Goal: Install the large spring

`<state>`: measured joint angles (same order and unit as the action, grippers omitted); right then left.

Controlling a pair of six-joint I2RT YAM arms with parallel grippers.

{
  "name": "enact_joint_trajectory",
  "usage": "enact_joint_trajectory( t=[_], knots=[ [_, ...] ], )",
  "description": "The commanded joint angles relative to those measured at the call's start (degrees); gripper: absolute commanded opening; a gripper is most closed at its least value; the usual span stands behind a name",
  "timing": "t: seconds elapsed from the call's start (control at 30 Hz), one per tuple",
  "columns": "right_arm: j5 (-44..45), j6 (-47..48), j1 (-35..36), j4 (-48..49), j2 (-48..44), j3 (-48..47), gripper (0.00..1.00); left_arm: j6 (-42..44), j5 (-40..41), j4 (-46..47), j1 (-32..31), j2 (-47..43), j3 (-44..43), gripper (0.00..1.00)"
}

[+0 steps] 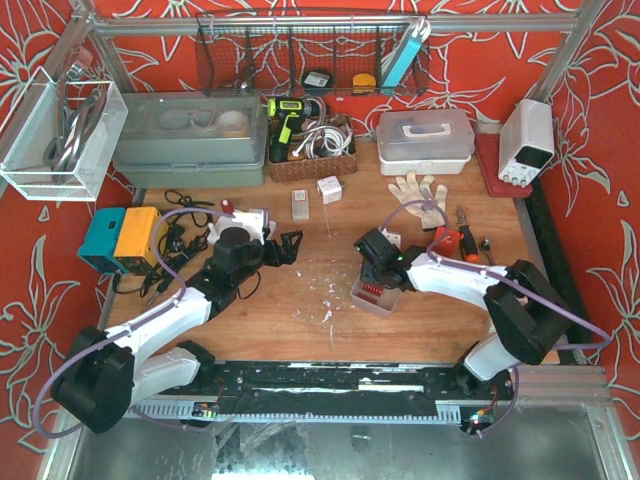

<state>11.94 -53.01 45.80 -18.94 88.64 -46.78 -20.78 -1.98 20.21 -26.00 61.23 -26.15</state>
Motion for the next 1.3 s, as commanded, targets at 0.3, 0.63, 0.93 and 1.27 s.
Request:
enact_joint_trajectory(
  t=[0.3,0.63,0.93,1.27],
  knots=[
    [0.2,17.3,0.5,3.4,-21.0,4.5,0.11,-4.0,4.8,-3.2,-0.4,-1.9,-1.0,1.00],
    [1.2,37.8,7.0,20.3,-35.0,12.0,0.09,-8.5,-10.8,-5.4,-0.5,-4.0,-3.4,0.97],
    [-0.8,50.4,16.3,37.9,-32.7,17.9,0.10,-6.9,-28.0,-12.4,-1.0,-5.0,-9.9,0.69],
    [1.6,54.4,19.7,42.9,-27.4,18.4,0.08,-5.0,-33.4,-15.7,-7.2,1.7,-13.8,0.60]
  ],
)
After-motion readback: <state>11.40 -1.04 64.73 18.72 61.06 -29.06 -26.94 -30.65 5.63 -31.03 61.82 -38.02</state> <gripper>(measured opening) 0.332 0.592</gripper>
